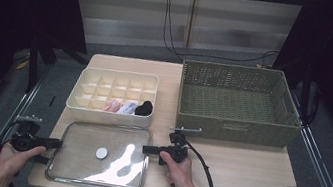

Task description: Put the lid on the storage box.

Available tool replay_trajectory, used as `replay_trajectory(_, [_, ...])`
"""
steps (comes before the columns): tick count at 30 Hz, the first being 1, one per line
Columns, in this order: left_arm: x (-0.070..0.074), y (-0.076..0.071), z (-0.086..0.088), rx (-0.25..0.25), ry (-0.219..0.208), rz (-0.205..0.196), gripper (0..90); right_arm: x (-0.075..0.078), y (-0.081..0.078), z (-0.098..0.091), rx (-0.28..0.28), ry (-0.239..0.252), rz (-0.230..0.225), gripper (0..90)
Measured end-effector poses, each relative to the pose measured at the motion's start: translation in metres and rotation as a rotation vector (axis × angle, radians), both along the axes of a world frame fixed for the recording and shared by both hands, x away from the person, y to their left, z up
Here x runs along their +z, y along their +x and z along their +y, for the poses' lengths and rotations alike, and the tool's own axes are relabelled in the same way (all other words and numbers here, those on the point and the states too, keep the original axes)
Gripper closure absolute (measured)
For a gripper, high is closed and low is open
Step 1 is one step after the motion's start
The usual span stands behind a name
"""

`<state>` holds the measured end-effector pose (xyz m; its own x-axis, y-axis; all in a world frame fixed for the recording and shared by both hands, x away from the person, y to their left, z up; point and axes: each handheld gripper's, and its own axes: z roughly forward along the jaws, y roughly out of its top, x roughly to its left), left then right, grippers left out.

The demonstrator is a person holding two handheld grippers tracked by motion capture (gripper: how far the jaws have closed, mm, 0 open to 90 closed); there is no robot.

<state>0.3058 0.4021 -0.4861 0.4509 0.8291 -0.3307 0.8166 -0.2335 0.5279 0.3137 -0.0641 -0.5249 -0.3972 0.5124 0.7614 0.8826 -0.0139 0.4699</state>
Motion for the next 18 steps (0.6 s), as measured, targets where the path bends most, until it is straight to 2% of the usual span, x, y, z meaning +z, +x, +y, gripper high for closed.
replay_trajectory(10, [-0.0004,0.0012,0.0007,-0.004,-0.047,0.01,56.1,0.0012,-0.0014,-0.0039,-0.004,0.019,-0.035,75.4])
replay_trajectory(15, [-0.0001,0.0006,-0.0008,-0.02,-0.054,0.012,51.4,0.0028,-0.0033,-0.0034,-0.009,0.022,-0.042,75.5])
replay_trajectory(18, [0.0004,0.0007,-0.0013,-0.039,-0.05,0.016,48.3,0.0034,-0.0042,-0.0034,-0.003,0.024,-0.062,75.6])
